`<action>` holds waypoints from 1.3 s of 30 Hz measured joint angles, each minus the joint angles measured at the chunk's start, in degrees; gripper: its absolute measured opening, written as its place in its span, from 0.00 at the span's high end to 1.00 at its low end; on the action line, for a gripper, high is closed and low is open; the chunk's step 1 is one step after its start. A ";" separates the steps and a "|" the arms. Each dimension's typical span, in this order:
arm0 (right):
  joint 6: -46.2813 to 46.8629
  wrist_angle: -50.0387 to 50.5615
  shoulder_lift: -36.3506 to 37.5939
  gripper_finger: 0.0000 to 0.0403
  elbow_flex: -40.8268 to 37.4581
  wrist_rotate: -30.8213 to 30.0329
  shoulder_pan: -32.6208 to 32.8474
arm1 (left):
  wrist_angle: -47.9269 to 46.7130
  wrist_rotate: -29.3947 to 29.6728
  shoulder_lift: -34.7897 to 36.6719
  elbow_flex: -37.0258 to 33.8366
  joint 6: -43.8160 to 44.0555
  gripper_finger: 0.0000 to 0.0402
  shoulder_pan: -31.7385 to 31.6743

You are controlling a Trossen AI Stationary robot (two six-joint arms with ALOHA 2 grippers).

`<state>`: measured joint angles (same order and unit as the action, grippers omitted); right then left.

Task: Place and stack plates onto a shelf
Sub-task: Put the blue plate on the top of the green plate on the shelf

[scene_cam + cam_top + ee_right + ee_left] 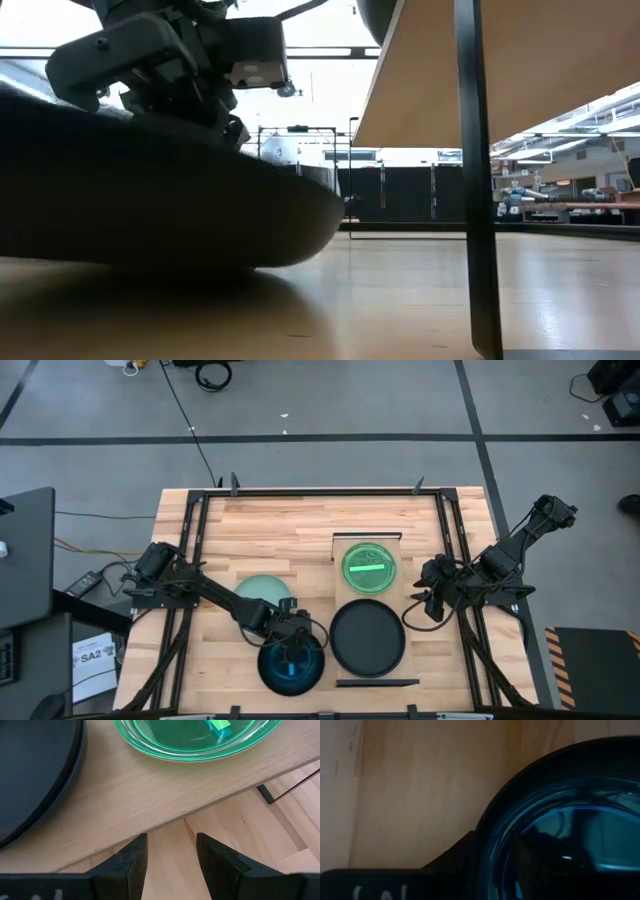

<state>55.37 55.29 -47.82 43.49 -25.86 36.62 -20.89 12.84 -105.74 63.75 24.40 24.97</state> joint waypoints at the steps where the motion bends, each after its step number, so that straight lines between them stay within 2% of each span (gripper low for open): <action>1: 0.00 -0.02 -0.02 0.57 0.01 0.01 0.00 | 0.11 -0.02 0.06 0.00 0.01 0.69 0.01; 16: 0.00 -0.20 -0.28 0.57 -0.01 0.19 0.00 | 4.17 -2.33 0.45 0.02 -0.27 0.69 0.97; 26: -0.01 -0.20 -0.28 0.57 -0.01 0.16 0.00 | 7.58 -2.71 0.45 0.02 -7.37 0.69 2.69; 29: 0.00 -0.28 -0.28 0.57 -0.01 0.23 0.00 | 7.27 -5.12 0.45 0.02 -3.41 0.69 2.67; 34: 0.00 -0.38 -0.28 0.57 -0.01 0.36 0.00 | 7.25 -15.34 0.45 0.02 8.60 0.69 4.93; 39: -0.02 -0.37 -0.28 0.57 -0.01 0.34 0.00 | 7.54 -17.15 0.71 0.02 15.09 0.69 9.00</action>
<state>55.36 54.93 -48.10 43.48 -25.52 36.62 -13.35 -4.31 -105.03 63.77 39.49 33.97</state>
